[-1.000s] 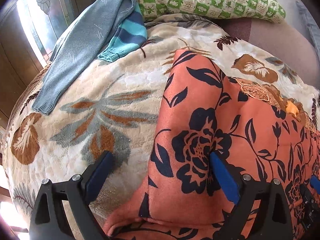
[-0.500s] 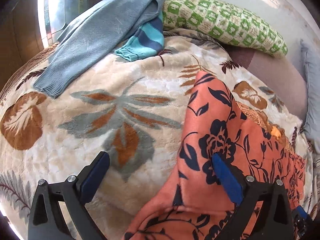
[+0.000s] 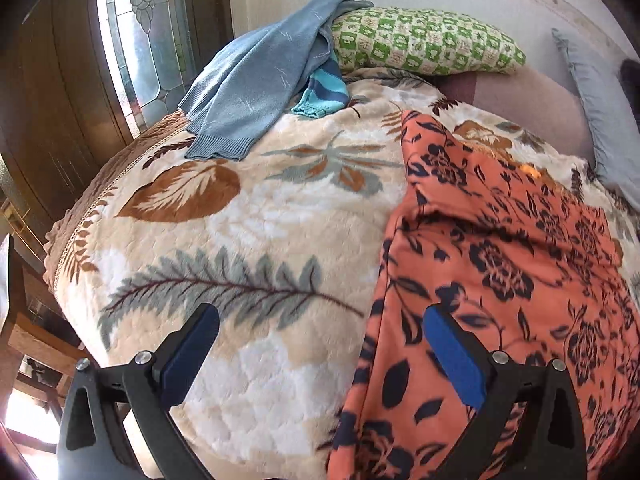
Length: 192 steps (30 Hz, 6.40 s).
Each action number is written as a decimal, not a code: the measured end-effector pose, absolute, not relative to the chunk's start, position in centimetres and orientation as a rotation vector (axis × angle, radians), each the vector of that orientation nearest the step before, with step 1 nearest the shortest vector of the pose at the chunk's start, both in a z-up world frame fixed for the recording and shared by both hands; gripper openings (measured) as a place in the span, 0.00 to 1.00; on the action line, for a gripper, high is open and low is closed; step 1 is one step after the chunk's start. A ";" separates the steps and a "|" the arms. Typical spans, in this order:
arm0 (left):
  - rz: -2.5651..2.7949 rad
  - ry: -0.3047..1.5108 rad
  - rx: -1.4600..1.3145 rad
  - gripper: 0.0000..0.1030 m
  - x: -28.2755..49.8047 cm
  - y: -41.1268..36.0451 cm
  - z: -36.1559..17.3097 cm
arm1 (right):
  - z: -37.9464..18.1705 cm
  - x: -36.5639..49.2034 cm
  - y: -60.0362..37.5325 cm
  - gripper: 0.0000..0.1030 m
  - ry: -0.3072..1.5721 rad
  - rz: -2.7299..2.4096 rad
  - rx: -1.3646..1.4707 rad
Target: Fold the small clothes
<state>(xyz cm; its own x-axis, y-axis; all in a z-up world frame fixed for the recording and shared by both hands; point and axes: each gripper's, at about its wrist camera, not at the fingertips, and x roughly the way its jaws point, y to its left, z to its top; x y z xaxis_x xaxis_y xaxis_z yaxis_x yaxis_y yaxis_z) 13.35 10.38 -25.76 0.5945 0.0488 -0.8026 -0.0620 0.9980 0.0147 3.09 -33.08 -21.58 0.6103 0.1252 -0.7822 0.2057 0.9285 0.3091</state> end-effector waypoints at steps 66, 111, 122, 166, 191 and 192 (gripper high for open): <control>-0.272 1.349 -0.181 0.12 7.0 8.9 -33.0 | -29.9 -6.8 -31.2 0.48 1.351 -0.127 0.550; -0.400 1.157 -0.463 0.07 36.7 7.5 -22.3 | -21.3 21.2 -45.8 0.10 0.752 0.111 1.194; -0.380 1.220 -0.623 0.09 42.8 7.8 -27.7 | -31.2 26.5 -52.9 0.63 0.810 0.067 1.476; -0.301 1.221 -0.256 0.51 27.6 3.6 -29.1 | -28.9 22.9 -42.4 0.67 1.116 -0.330 0.482; -0.143 1.199 -0.234 0.57 24.7 -0.4 -26.6 | -28.0 13.6 -30.5 0.68 0.974 -0.068 0.404; -0.155 1.191 -0.226 0.57 24.7 -1.1 -26.4 | -27.7 13.7 -29.9 0.68 0.955 -0.056 0.420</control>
